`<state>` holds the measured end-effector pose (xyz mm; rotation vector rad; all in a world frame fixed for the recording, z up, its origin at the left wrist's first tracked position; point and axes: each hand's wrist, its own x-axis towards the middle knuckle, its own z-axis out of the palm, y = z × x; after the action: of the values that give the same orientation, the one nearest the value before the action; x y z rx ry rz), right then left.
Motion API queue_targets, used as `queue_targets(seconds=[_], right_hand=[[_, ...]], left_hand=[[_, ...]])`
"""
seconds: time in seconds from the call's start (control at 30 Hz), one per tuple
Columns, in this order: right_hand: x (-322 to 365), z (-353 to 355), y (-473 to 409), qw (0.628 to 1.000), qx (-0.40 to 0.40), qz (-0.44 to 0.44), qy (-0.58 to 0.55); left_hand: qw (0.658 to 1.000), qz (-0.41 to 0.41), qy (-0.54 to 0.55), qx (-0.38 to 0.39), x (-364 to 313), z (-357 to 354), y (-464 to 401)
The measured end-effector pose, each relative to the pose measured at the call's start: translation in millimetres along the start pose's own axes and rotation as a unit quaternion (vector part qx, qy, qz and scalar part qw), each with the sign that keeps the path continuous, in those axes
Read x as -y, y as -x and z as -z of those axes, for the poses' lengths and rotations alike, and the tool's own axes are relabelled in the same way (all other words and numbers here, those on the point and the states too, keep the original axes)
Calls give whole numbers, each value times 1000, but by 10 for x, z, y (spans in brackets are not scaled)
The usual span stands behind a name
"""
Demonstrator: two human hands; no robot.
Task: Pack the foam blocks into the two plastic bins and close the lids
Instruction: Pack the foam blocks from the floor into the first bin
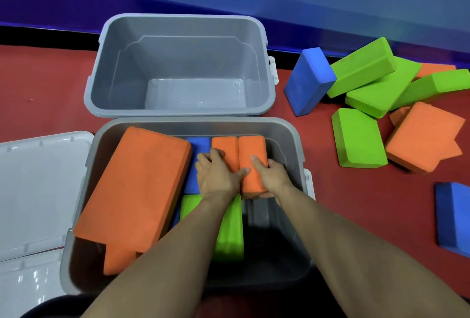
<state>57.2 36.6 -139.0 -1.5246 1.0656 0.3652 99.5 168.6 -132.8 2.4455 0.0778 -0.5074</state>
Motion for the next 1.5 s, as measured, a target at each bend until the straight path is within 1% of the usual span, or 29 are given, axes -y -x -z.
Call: queue_targets(seconds=[0.07, 0.13, 0.27, 0.33, 0.37, 0.43, 0.47, 0.53, 0.6, 0.63, 0.7, 0.73, 0.8, 0.9, 0.97, 1.03, 1.1, 1.17, 1.23, 1.3, 1.37, 1.5], right_hand=[[-63, -25, -42, 1000, -9, 5, 1], [-87, -39, -69, 1000, -17, 11, 9], [-89, -33, -49, 1000, -13, 5, -15], [-97, -53, -1, 1000, -19, 11, 8], [-98, -73, 33, 999, -29, 13, 38], [-67, -123, 133, 992, -72, 27, 97], [-44, -144, 179, 986, -108, 43, 123], [72, -194, 369, 964, -183, 95, 169], [224, -279, 570, 946, -207, 155, 196], [325, -335, 679, 942, -192, 182, 207], [515, -484, 830, 936, -134, 231, 228], [605, -567, 891, 936, -102, 245, 230], [767, -730, 1027, 944, -50, 243, 216], [839, -913, 1221, 954, 9, 200, 224], [812, -1001, 1283, 961, 50, 162, 217], [779, -1099, 1297, 969, 74, 133, 195], [767, -1198, 1307, 975, 92, 117, 162], [766, -1268, 1339, 983, 123, 88, 106], [792, -1297, 1379, 985, 156, 48, 53], [841, -1283, 1380, 985, 170, 19, 21], [926, -1214, 1372, 985, 172, 1, -14], [1200, -822, 1487, 987, 162, 3, -26]], left_hand=[[999, -18, -11, -27, 13, -29, 17], [999, -23, -15, -35, 17, -33, 3], [999, -23, -15, -25, 12, -4, 6], [1000, -27, -4, -15, 14, 12, 30], [1000, -30, -1, -4, 18, 28, 47], [999, -40, 11, 20, 22, 96, 93], [998, -50, 25, 28, 10, 156, 118], [994, -80, 63, 33, -53, 334, 192], [989, -119, 91, 14, -139, 572, 268], [986, -139, 95, -6, -171, 707, 293], [982, -166, 81, -34, -209, 1019, 296], [982, -173, 67, -40, -208, 1190, 271], [986, -161, 28, -44, -143, 1544, 198], [994, -95, -24, -43, 160, 1983, 76], [998, -49, -30, -37, 437, 2136, 23], [1000, 2, -19, -23, 755, 2150, -90], [998, 57, 31, 11, 957, 2114, -174], [991, 94, 71, 62, 901, 2172, -45], [986, 125, 55, 90, 903, 2147, -32], [986, 140, 39, 84, 878, 2147, -35], [987, 140, 49, 62, 784, 2175, -11], [990, 88, 103, 46, 403, 2233, 125]])
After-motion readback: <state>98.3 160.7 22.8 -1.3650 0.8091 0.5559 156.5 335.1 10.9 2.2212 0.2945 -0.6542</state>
